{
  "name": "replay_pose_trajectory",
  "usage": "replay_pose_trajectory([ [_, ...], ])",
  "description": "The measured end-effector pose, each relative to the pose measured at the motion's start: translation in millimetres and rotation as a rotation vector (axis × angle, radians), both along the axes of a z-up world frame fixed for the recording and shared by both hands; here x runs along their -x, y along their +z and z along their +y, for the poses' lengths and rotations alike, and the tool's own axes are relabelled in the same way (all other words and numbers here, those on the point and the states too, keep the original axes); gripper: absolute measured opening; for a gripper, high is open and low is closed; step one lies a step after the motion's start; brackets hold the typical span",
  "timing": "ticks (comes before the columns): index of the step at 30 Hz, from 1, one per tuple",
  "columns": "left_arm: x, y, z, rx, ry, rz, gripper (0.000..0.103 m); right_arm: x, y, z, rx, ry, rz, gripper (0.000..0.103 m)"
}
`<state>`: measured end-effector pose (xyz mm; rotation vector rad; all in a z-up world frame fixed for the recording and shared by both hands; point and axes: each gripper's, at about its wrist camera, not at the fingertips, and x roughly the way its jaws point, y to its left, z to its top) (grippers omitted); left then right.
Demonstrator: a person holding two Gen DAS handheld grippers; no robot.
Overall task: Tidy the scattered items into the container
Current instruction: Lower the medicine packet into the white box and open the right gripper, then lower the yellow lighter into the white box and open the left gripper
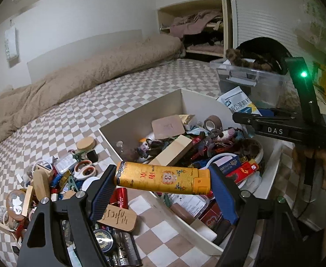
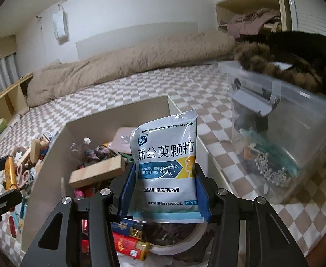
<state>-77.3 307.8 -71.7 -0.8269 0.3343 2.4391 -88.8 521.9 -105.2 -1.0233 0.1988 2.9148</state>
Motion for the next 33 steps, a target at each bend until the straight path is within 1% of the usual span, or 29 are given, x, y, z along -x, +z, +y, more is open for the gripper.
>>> replay_pose_trajectory([
  [5, 14, -8, 5, -0.009, -0.009, -0.078, 0.082, 5, -11, 1, -0.031, -0.016, -0.042, 0.050],
  [6, 17, -9, 7, -0.006, -0.013, -0.092, 0.082, 5, -12, 2, -0.031, -0.022, -0.045, 0.055],
  [8, 20, -11, 10, -0.001, -0.014, -0.110, 0.082, 5, -11, 5, -0.023, -0.028, -0.041, 0.056],
  [10, 24, -12, 14, -0.001, -0.017, -0.126, 0.082, 5, -11, 7, -0.002, -0.027, -0.047, 0.059],
  [12, 27, -14, 18, -0.003, -0.020, -0.140, 0.082, 5, -11, 8, -0.001, -0.034, -0.049, 0.066],
  [17, 33, -19, 27, -0.007, -0.029, -0.175, 0.082, 3, -10, 5, -0.007, -0.033, -0.050, 0.072],
  [20, 36, -22, 33, -0.010, -0.041, -0.199, 0.082, 2, -9, 5, -0.002, -0.026, -0.045, 0.073],
  [22, 35, -24, 37, 0.007, -0.069, -0.208, 0.082, 0, -7, 3, 0.001, -0.018, -0.038, 0.073],
  [27, 28, -33, 47, 0.089, -0.136, -0.208, 0.082, -6, 3, -1, 0.005, -0.002, -0.008, 0.073],
  [30, 28, -39, 50, 0.127, -0.147, -0.243, 0.082, -10, 9, -3, 0.010, 0.006, 0.011, 0.073],
  [33, 25, -38, 53, 0.153, -0.152, -0.260, 0.082, -13, 14, -7, 0.010, 0.019, 0.022, 0.073],
])
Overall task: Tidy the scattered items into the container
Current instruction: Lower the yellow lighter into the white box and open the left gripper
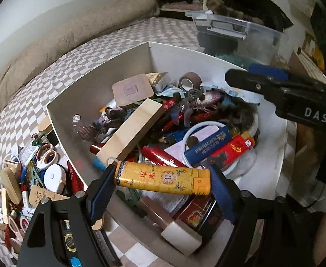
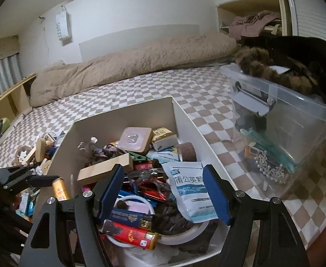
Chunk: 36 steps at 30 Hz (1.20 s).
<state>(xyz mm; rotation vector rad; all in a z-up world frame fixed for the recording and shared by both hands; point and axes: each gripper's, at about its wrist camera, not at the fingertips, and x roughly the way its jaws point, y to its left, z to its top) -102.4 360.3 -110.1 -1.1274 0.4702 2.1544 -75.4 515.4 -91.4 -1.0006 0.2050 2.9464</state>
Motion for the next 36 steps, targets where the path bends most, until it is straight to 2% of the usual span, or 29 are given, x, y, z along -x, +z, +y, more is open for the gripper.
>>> replay_pose_trajectory([
  [7, -3, 2, 7, -0.020, -0.032, -0.154, 0.082, -3, 6, -3, 0.033, 0.021, 0.014, 0.073],
  [10, -5, 2, 10, -0.023, -0.034, -0.183, 0.082, -4, 7, -4, 0.031, 0.020, 0.017, 0.073],
  [13, -8, 0, 13, -0.002, -0.031, -0.174, 0.082, -4, 7, -4, 0.033, 0.019, 0.017, 0.073],
  [15, -9, 0, 15, 0.011, -0.024, -0.160, 0.093, -4, 7, -4, 0.032, 0.020, 0.017, 0.073],
  [16, -10, 0, 15, 0.013, -0.018, -0.153, 0.102, -4, 7, -4, 0.032, 0.020, 0.018, 0.073],
  [36, -3, 8, 7, -0.054, 0.022, -0.146, 0.102, -9, 8, -3, 0.035, 0.011, 0.023, 0.073],
])
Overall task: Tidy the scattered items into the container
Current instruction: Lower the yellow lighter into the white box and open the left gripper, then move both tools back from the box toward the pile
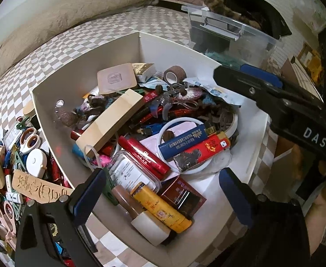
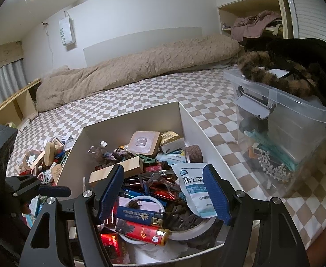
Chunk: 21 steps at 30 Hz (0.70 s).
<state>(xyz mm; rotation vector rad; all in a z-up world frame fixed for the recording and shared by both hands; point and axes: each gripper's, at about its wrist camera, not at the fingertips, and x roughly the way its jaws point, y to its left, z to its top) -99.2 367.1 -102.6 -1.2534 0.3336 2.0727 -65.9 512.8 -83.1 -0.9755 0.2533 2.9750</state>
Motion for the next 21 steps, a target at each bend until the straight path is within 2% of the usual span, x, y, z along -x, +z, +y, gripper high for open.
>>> replay_pose_trajectory([
  [10, 1, 10, -11, -0.020, 0.041, 0.012, 0.103, -8, 5, -2, -0.005, -0.005, 0.009, 0.075],
  [12, 0, 12, -13, -0.025, 0.042, 0.021, 0.103, -10, 6, -3, -0.009, -0.005, 0.013, 0.088],
  [17, -3, 19, -19, -0.053, 0.043, 0.031, 0.103, -17, 10, -5, -0.025, -0.014, 0.022, 0.088],
  [19, -4, 23, -22, -0.062, 0.048, 0.047, 0.103, -20, 11, -4, -0.039, -0.027, 0.027, 0.094],
  [20, -5, 24, -23, -0.067, 0.049, 0.053, 0.103, -22, 12, -4, -0.046, -0.033, 0.033, 0.103],
  [21, -5, 27, -24, -0.074, 0.051, 0.060, 0.103, -25, 14, -5, -0.055, -0.035, 0.047, 0.103],
])
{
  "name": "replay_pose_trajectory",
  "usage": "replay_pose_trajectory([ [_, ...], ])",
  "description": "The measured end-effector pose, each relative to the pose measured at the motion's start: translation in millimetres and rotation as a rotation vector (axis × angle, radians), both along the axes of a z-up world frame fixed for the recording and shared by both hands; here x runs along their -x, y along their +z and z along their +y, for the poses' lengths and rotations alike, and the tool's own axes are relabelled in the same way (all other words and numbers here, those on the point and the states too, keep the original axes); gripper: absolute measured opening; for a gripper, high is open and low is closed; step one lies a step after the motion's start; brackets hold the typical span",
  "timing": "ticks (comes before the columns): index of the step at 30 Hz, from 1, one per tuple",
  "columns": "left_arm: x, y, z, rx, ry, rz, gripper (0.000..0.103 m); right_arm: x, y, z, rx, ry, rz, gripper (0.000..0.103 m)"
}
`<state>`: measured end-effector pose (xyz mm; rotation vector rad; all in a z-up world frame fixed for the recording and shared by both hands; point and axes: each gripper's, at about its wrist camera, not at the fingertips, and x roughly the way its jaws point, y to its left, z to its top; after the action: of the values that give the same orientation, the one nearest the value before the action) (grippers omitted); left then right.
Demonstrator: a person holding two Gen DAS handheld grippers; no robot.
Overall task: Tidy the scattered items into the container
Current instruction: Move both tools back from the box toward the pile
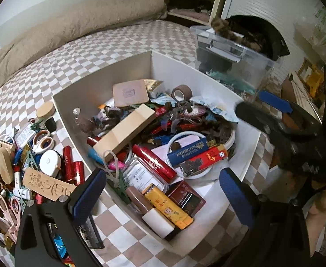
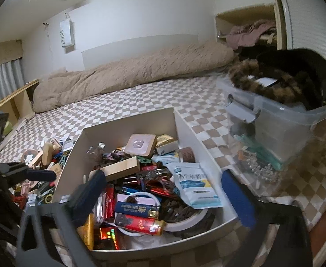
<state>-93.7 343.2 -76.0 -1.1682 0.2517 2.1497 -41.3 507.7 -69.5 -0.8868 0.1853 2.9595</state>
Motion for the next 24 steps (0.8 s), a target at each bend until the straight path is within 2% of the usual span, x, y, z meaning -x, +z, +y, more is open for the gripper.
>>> replay_pose_trajectory([
  [14, -10, 27, -19, -0.039, 0.042, 0.106, 0.103, -21, 16, -8, -0.048, -0.009, 0.042, 0.103],
  [24, -19, 43, -48, -0.054, 0.110, 0.172, 0.103, -28, 19, -25, -0.080, 0.009, 0.050, 0.103],
])
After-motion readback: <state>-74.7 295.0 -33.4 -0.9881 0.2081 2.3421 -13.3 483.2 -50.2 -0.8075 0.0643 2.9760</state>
